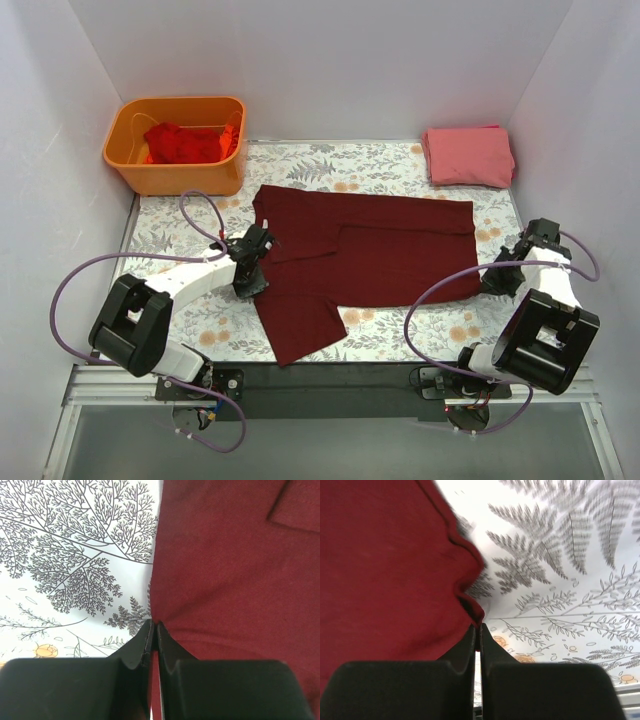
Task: Fold and stack the t-shirts
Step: Fold the tshirt
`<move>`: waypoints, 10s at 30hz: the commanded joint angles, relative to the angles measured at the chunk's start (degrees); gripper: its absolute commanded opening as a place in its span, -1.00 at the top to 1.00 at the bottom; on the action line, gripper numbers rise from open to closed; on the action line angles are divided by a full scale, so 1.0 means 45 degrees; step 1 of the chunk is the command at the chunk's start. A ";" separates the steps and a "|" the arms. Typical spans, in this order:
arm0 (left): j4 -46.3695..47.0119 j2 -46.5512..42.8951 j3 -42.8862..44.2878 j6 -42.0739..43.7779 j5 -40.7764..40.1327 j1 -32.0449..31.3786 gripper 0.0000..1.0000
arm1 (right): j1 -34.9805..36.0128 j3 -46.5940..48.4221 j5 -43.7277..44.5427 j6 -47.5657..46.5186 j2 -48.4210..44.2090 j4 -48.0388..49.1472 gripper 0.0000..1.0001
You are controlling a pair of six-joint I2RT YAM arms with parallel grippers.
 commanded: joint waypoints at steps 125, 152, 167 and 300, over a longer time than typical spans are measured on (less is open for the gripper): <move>-0.1582 0.8132 1.0464 0.1751 -0.3336 0.2828 0.93 | 0.1281 0.3398 -0.0156 0.1400 0.4651 0.5809 0.95; -0.1992 0.3270 0.8245 0.1615 -0.1776 0.0759 -0.40 | 0.3268 0.2834 -0.0292 0.0795 0.1470 0.4443 -0.24; -0.0879 0.4400 0.6441 0.1302 -0.1500 -0.1078 -0.09 | 0.9226 0.0587 -0.0371 0.0775 0.0511 0.4988 -0.49; 0.2461 0.2685 0.1932 -0.3365 -0.0975 0.3452 0.92 | -0.0923 -0.3320 -0.5915 0.3118 0.3459 1.1259 0.12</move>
